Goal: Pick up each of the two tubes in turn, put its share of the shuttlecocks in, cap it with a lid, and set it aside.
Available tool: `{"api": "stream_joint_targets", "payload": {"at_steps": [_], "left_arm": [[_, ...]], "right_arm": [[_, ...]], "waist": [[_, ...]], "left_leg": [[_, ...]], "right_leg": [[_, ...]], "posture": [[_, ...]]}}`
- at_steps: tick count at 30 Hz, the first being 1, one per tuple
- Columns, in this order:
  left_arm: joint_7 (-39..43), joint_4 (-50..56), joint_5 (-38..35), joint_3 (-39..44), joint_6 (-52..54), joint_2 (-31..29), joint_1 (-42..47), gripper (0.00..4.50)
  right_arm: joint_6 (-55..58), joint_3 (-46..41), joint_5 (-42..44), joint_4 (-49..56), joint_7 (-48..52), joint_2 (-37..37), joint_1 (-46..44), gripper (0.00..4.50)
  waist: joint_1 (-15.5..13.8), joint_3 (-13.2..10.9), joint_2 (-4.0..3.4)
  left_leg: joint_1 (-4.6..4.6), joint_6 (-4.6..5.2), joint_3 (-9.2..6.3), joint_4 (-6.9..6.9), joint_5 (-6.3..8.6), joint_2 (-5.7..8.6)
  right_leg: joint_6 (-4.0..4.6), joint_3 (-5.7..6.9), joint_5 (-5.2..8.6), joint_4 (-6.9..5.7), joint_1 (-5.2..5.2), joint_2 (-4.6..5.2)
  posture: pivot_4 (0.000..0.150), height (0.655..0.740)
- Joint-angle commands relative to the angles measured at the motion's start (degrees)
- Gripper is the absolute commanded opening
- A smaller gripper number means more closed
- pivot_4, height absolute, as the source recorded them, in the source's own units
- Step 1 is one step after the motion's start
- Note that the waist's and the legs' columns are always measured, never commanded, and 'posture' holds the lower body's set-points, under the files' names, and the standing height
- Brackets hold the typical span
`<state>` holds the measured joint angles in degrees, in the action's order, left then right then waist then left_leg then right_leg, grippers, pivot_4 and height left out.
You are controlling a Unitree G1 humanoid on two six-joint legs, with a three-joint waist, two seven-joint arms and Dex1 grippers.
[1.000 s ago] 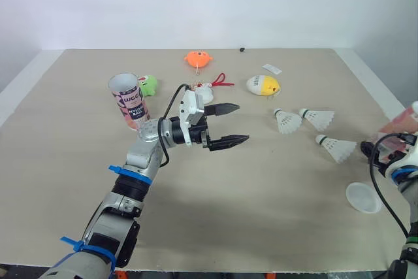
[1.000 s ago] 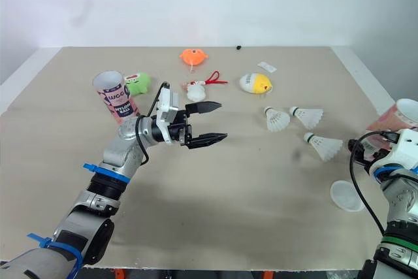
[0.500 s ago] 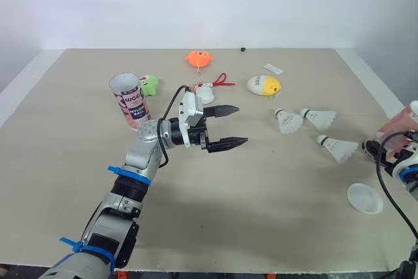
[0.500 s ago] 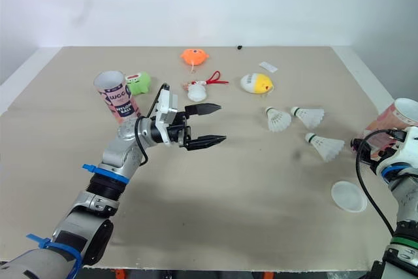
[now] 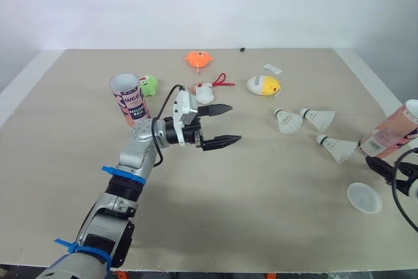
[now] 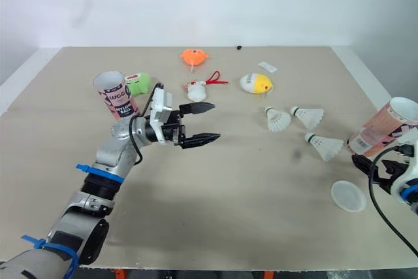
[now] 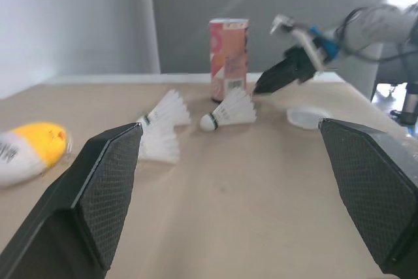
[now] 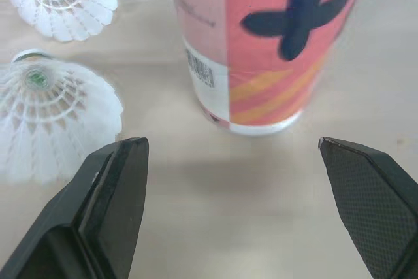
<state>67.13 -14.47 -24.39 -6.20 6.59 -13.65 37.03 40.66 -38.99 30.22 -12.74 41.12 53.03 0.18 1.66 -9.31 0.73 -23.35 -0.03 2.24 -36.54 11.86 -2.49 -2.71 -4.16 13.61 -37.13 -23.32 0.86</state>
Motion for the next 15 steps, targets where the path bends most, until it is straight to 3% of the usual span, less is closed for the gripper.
{"api": "stream_joint_targets", "payload": {"at_steps": [1, 7, 15], "left_arm": [[-1.1, 6.2, -1.5, 1.1, 3.4, -2.3, -3.4, 4.50], [-5.9, 19.8, -3.8, 4.5, 10.2, -8.9, -16.1, 4.50], [-19.7, 37.2, -6.6, 12.9, 14.7, -10.3, -33.8, 4.50]], "right_arm": [[2.1, -3.7, 4.2, 7.7, 5.5, 2.3, 2.3, 4.45], [5.0, -0.7, 13.8, 28.6, 10.2, 1.2, 1.3, 4.45], [5.6, 21.1, 20.0, 41.4, 8.0, -6.3, -14.3, 4.45]], "waist": [[0.1, 0.0, 0.03], [1.0, 0.0, 0.06], [0.9, -0.3, 0.51]], "left_leg": [[-0.01, 0.00, -0.01, 0.00, 0.00, -0.03], [0.01, -0.02, -0.04, -0.02, 0.00, -0.11], [0.00, -0.06, -0.01, -0.06, -0.02, -0.23]], "right_leg": [[0.02, 0.00, -0.01, 0.00, -0.01, -0.04], [0.04, 0.03, -0.05, -0.03, -0.02, -0.08], [0.15, 0.02, -0.11, -0.02, -0.05, -0.08]], "posture": [[0.150, 0.7400], [0.150, 0.7400], [0.150, 0.7400]]}}
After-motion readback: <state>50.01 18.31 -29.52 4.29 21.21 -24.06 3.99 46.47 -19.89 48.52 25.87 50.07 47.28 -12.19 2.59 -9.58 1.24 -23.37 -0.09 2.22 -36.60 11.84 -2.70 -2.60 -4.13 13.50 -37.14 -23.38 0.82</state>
